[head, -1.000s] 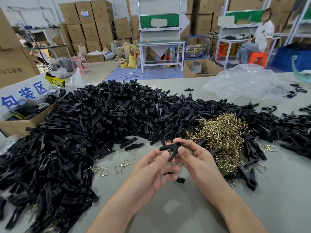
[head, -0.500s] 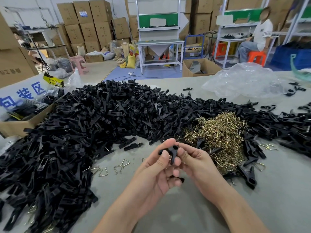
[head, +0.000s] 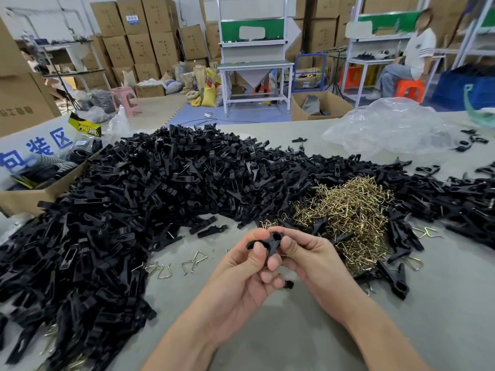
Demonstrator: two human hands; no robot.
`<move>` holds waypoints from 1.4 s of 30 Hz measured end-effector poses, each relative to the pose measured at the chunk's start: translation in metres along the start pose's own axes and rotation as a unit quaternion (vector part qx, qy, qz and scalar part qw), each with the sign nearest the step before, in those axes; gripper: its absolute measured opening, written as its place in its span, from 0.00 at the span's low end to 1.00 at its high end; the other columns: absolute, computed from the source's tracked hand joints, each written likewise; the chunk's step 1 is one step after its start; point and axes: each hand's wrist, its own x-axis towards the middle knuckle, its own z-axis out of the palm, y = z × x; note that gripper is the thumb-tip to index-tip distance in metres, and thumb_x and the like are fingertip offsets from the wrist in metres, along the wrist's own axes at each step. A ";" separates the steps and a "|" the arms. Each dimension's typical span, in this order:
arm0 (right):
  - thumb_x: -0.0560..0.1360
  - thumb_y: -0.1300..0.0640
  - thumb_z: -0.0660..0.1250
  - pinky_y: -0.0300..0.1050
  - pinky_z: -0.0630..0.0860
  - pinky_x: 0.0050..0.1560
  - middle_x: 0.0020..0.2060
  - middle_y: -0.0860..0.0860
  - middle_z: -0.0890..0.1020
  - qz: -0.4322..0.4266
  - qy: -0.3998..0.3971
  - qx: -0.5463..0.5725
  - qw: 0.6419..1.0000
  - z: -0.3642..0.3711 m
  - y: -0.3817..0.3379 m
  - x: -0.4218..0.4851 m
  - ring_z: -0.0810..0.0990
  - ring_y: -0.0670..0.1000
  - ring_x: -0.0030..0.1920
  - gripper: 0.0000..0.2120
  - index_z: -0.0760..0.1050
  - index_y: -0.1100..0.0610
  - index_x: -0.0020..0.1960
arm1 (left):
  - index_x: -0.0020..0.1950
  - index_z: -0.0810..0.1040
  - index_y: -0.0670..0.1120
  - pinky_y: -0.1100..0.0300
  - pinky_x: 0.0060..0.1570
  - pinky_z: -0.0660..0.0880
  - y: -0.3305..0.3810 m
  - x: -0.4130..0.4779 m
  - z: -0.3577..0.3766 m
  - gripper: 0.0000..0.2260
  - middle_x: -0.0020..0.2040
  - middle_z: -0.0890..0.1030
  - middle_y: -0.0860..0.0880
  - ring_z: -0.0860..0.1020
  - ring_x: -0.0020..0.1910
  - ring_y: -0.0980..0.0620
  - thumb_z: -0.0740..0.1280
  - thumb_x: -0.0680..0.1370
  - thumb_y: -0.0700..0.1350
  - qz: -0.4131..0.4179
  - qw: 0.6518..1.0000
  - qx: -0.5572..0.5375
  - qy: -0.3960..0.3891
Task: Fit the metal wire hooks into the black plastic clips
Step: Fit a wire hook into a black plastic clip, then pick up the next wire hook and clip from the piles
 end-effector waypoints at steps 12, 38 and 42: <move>0.70 0.53 0.73 0.46 0.81 0.53 0.49 0.63 0.86 0.015 -0.013 0.007 1.000 -0.002 -0.001 0.000 0.86 0.57 0.48 0.18 0.84 0.61 0.57 | 0.46 0.85 0.49 0.57 0.38 0.79 0.003 -0.005 0.008 0.04 0.33 0.77 0.45 0.74 0.27 0.54 0.72 0.73 0.44 -0.009 0.999 0.004 0.045; 0.72 0.59 0.76 0.43 0.82 0.45 0.43 0.54 0.85 -0.056 0.167 0.111 0.978 -0.016 -0.014 -0.019 0.85 0.51 0.43 0.12 0.82 0.55 0.55 | 0.62 0.79 0.48 0.62 0.31 0.79 0.010 0.010 0.000 0.20 0.37 0.81 0.48 0.77 0.29 0.55 0.63 0.76 0.57 -0.006 0.976 0.142 0.164; 0.73 0.61 0.73 0.42 0.83 0.42 0.46 0.56 0.85 -0.149 0.229 0.219 0.937 -0.068 -0.069 -0.041 0.85 0.51 0.43 0.13 0.81 0.57 0.57 | 0.56 0.83 0.47 0.62 0.33 0.81 0.007 0.012 0.003 0.17 0.36 0.80 0.49 0.78 0.30 0.55 0.64 0.75 0.55 -0.003 0.975 0.134 0.179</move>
